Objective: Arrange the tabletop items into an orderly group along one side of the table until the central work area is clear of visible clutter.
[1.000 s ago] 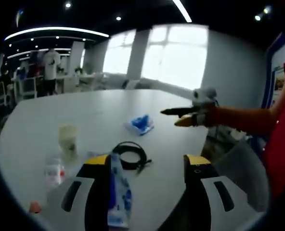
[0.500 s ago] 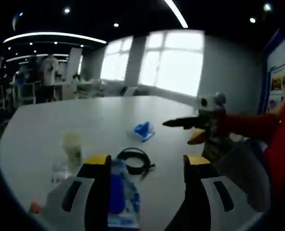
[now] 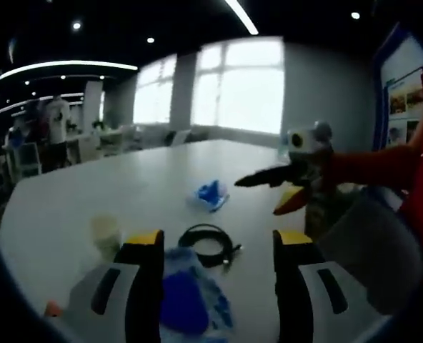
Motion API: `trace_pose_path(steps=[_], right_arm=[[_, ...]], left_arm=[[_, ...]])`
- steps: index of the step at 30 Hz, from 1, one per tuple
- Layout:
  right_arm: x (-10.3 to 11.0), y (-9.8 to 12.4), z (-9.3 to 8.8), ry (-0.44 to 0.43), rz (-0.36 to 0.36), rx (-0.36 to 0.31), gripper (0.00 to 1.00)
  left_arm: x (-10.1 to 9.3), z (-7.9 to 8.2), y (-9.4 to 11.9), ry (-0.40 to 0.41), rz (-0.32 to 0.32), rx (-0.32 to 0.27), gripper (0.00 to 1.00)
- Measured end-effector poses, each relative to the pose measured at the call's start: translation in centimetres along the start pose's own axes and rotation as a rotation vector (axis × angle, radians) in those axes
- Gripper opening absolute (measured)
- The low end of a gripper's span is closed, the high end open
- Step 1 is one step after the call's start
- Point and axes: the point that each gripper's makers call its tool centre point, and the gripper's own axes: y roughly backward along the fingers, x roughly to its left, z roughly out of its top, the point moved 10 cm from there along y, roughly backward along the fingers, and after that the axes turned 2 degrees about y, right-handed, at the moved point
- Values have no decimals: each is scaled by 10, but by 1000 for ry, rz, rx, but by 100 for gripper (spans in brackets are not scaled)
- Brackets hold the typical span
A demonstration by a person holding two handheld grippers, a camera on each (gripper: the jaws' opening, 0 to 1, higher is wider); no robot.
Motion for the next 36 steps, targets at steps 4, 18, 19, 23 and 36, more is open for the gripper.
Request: trace_pose_path(steps=[4,18,19,23,36], right_arm=[[-8,-7,-4,-10,-23,25,91],[-41,-38,-31,97,-168,227,76],[-42,-42,-33,110,-171,237,75],[-45,-50,-39,112,-180,284,65],[-52,-79,-50,100,-206,407,36]], left_arm=[[2,-3,-11,-20,-18,19,58],[11,-16,-42,-14,-37,43,56],[11,-16,-42,-13,-37,44,56],[12,-19,-44,-8,-38,49,55],[15,-24,-47,12,-36,55,53]])
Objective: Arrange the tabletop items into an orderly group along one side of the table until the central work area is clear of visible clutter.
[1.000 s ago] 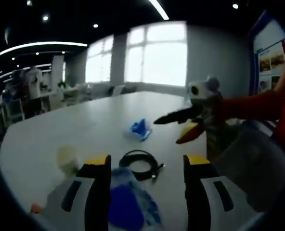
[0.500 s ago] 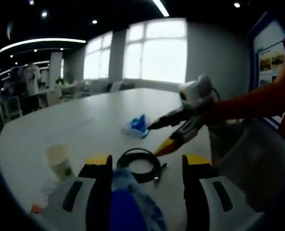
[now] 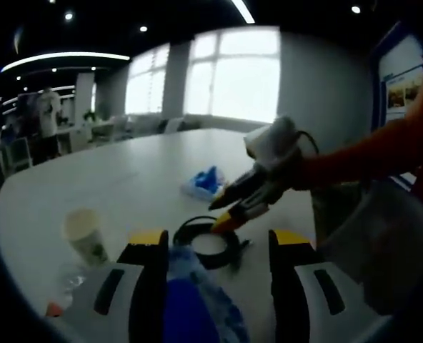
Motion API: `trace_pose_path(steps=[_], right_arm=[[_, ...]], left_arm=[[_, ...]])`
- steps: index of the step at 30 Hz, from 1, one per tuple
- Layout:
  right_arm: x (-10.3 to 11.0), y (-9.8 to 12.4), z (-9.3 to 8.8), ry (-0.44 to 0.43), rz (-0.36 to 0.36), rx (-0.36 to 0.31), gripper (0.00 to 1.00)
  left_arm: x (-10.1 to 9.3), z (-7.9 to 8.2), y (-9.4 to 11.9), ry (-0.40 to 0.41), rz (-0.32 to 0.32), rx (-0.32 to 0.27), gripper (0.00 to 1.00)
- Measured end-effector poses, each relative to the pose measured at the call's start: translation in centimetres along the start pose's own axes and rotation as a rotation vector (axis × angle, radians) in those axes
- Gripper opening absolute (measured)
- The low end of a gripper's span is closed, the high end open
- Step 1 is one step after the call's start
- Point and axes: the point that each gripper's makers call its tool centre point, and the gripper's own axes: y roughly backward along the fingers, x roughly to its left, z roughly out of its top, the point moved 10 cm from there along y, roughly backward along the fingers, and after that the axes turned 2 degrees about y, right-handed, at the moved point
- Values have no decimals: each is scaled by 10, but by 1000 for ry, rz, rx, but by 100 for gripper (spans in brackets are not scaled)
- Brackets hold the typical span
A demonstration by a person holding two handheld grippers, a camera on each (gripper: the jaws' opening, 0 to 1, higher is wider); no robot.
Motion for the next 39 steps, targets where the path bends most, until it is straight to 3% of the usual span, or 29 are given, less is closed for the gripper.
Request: trace_pose_path(steps=[3,12,20,30,34,36,39], right_arm=[[0,-5,-4,-1,-5,35,31],[-1,-10,-8,-30,-9,70,28],[-1,-12,-13,-16,-30,130,14],[-4,-8,-14,-57,-37,122,8],[-5,0,-9,-75,-31,54,2],[-4,3,-10,-18,-38,62,2],[-4,7,-12,-49,-29,28,2]], left_arm=[[1,0,-1,0,1,1,53],[4,-1,-6,6,0,2,52],[6,-2,-7,9,4,7,52],[6,-4,-14,-2,2,20,51],[11,-10,-20,-3,14,45,51],[14,-13,-23,-1,19,59,51],[15,-17,-29,-1,23,76,51]])
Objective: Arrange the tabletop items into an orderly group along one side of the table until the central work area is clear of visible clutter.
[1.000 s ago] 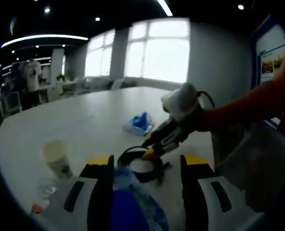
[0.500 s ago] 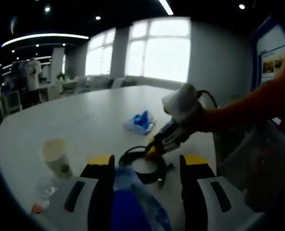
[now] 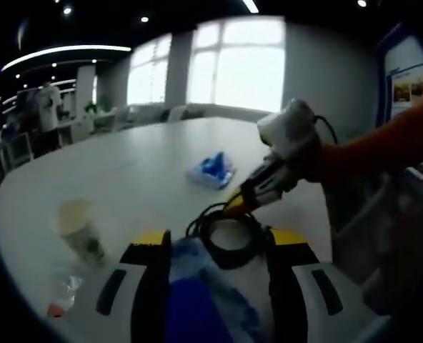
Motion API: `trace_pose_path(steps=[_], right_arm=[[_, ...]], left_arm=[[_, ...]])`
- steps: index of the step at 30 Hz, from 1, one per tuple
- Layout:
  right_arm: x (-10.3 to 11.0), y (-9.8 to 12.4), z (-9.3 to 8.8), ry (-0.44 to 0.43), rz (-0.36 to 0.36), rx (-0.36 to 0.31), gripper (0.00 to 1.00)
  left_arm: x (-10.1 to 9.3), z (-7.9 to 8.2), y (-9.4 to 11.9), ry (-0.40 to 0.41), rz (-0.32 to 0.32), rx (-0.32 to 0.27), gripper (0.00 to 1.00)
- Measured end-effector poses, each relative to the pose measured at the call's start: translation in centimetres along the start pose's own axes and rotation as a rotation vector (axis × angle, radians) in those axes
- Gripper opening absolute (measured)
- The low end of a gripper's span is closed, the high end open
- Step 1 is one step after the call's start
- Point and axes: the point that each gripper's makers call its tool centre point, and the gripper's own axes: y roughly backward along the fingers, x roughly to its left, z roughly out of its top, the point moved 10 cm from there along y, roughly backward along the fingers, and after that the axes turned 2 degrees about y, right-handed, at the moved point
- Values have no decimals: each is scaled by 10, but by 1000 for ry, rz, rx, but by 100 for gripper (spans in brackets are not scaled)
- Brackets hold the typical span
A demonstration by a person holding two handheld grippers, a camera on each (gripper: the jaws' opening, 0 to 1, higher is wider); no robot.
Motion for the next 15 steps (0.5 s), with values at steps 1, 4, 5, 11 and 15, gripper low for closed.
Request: trace_pose_path(steps=[1,4,5,11,15], right_arm=[[0,2,-1,0,-2,-13,2],[2,7,0,6,3,-32,2],[3,8,0,7,5,-39,2],[5,14,1,26,9,-66,2],[5,16,0,25,11,-79,2]], left_arm=[[0,-1,-1,0,0,3,51],[0,-6,-12,-3,0,31,50],[-1,-7,-15,-3,1,38,50],[1,-15,-33,12,20,66,48],[2,-15,-41,13,27,65,47]])
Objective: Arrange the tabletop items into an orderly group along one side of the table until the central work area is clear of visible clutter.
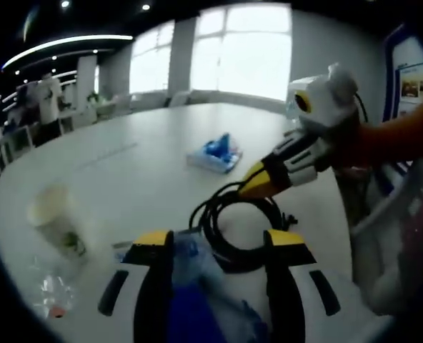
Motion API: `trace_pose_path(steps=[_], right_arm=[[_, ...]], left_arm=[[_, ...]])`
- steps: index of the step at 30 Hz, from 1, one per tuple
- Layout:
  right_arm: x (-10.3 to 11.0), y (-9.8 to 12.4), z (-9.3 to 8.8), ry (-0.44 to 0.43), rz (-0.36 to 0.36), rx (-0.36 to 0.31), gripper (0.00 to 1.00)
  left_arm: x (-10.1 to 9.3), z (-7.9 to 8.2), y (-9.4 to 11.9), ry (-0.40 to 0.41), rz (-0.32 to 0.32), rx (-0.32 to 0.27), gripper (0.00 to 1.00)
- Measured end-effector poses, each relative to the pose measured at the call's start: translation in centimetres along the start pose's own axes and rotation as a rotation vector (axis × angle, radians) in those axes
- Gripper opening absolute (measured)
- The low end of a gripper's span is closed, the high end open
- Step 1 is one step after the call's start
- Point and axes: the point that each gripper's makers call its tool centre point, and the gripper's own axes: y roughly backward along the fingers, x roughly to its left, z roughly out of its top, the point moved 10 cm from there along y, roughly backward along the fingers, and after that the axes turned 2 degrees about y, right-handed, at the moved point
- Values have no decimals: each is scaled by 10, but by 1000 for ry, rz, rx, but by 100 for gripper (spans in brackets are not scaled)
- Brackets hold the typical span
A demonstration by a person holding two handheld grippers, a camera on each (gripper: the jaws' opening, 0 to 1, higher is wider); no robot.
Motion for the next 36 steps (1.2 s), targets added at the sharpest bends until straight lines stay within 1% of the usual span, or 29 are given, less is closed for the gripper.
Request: trace_pose_path(steps=[4,12,17,21,25,27,32,34,36], right_arm=[[0,2,-1,-2,2,-11,2],[2,7,-2,-13,2,-36,2],[3,9,-1,-9,3,-51,2],[4,11,2,10,2,-62,2],[4,11,3,12,2,-67,2],[4,12,3,10,3,-70,2],[3,13,3,9,-3,-69,2],[3,13,3,5,-3,-72,2],[3,14,4,5,-2,-75,2]], left_arm=[[-2,2,-10,-8,-8,3,47],[0,4,-33,-29,-19,46,48],[4,6,-40,-15,-16,65,47],[5,6,-44,7,-18,97,42],[7,5,-46,29,-15,102,37],[8,4,-48,35,-17,108,32],[11,5,-47,41,8,120,21],[12,6,-47,58,7,120,20],[10,7,-47,43,10,125,18]])
